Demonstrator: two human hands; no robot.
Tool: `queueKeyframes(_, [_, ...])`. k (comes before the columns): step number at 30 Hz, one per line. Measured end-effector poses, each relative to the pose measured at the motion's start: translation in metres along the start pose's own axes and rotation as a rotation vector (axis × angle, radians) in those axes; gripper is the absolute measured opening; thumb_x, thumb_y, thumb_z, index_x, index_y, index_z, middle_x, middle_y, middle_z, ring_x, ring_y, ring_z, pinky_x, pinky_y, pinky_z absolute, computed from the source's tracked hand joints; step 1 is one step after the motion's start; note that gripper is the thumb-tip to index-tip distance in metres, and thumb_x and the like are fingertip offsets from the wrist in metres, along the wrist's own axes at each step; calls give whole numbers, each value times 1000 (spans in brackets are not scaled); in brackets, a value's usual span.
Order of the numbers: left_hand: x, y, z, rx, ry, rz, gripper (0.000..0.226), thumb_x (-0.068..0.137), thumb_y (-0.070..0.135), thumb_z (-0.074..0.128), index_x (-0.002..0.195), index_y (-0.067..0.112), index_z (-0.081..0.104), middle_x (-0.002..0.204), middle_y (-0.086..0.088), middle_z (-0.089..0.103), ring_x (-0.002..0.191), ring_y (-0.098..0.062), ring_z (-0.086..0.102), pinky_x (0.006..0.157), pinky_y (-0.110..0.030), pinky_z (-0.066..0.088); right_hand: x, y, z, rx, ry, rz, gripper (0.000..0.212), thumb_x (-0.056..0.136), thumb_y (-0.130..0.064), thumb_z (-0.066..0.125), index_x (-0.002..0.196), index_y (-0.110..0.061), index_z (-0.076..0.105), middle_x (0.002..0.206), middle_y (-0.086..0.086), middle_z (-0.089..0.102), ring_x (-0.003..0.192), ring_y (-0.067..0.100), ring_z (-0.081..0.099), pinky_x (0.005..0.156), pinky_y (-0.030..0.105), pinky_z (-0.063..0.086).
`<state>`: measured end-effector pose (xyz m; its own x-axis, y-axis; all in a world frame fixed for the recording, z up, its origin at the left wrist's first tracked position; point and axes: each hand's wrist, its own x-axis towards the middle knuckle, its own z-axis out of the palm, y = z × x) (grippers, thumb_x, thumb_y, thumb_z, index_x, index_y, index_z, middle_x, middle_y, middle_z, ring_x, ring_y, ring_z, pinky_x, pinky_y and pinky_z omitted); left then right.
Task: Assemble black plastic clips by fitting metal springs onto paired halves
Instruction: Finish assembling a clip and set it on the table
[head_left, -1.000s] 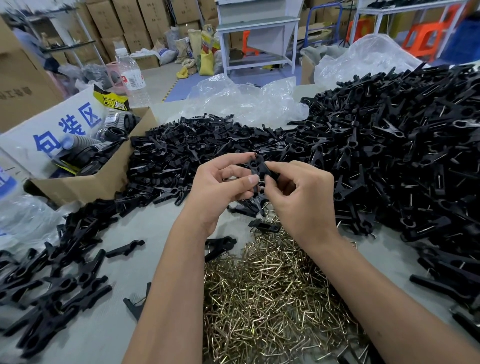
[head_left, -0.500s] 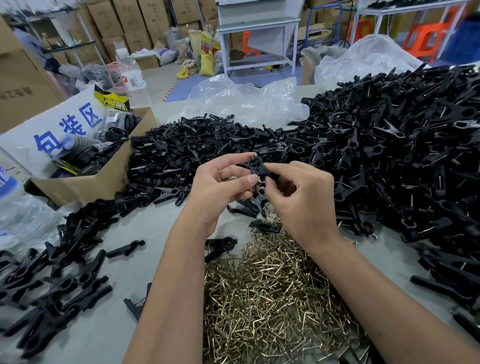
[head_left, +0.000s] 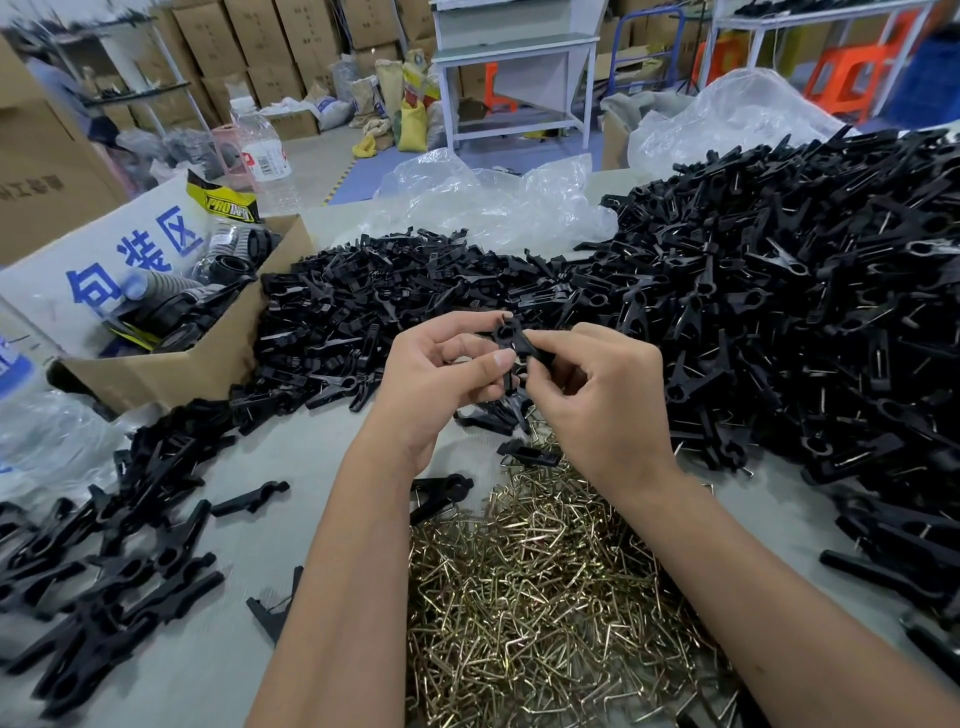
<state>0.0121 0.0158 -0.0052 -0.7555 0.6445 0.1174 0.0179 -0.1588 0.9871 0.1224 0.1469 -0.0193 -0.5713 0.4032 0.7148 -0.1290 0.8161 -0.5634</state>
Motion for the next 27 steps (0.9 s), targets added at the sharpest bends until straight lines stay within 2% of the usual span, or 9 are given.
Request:
queueKeyframes(3, [0, 1, 1, -23, 4, -16, 33, 87, 0, 77, 117, 13, 77, 88, -12, 71, 75, -20, 65, 68, -25, 58, -1, -1, 0, -14, 35, -10, 21, 90, -5, 74, 109, -6, 80, 78, -4, 67, 64, 6, 55, 63, 18, 47])
queueKeyframes(6, [1, 1, 0, -31, -3, -17, 33, 90, -1, 74, 119, 14, 76, 96, -19, 70, 79, -23, 65, 70, -25, 59, 0, 1, -1, -13, 40, -9, 21, 90, -5, 74, 109, -6, 80, 79, -4, 66, 65, 6, 54, 64, 17, 46])
queueKeyframes(11, [1, 1, 0, -34, -15, -19, 35, 90, -5, 72, 121, 11, 75, 86, -10, 69, 74, -19, 65, 72, -26, 60, -1, 1, 0, -13, 31, -30, 20, 90, -5, 74, 109, -6, 80, 80, -3, 67, 66, 6, 54, 65, 16, 45])
queueKeyframes(15, [1, 2, 0, -42, -3, -12, 34, 90, -5, 72, 120, 10, 76, 86, -11, 71, 73, -18, 66, 70, -25, 59, 0, 3, -1, 20, 31, -32, 19, 91, -7, 75, 109, -7, 80, 82, -3, 70, 68, 6, 58, 66, 14, 45])
queueKeyframes(17, [1, 2, -2, -36, 2, -6, 35, 89, -6, 72, 119, 11, 76, 85, -10, 70, 71, -18, 65, 68, -25, 58, 1, 4, 0, 62, 15, -18, 18, 93, -12, 76, 110, -9, 81, 82, -2, 71, 71, 9, 62, 65, 18, 48])
queueKeyframes(19, [0, 2, -3, -20, 7, -1, 35, 89, -6, 73, 119, 12, 76, 78, -4, 70, 69, -16, 65, 67, -24, 58, 2, 5, 1, 143, -8, 44, 18, 94, -18, 77, 111, -11, 81, 83, -1, 71, 74, 11, 65, 66, 22, 51])
queueKeyframes(22, [0, 2, -1, -7, 9, 11, 36, 88, -5, 75, 119, 12, 76, 74, 0, 71, 68, -14, 67, 68, -25, 59, 3, 9, 2, 276, -52, 190, 16, 94, -17, 77, 109, -14, 81, 87, -6, 71, 77, 10, 67, 68, 20, 51])
queueKeyframes(24, [0, 2, 1, 6, 13, 27, 36, 87, -4, 76, 118, 13, 76, 76, -2, 71, 70, -16, 67, 70, -26, 59, 3, 11, 3, 436, -91, 348, 13, 94, -14, 76, 105, -16, 82, 82, -9, 71, 68, 8, 65, 60, 23, 51])
queueKeyframes(27, [0, 3, 3, 28, 15, 43, 36, 87, -4, 77, 117, 15, 77, 77, -2, 70, 72, -15, 68, 71, -26, 58, 3, 10, 3, 675, -102, 539, 13, 94, -9, 75, 100, -18, 82, 71, -2, 72, 55, 14, 60, 46, 26, 49])
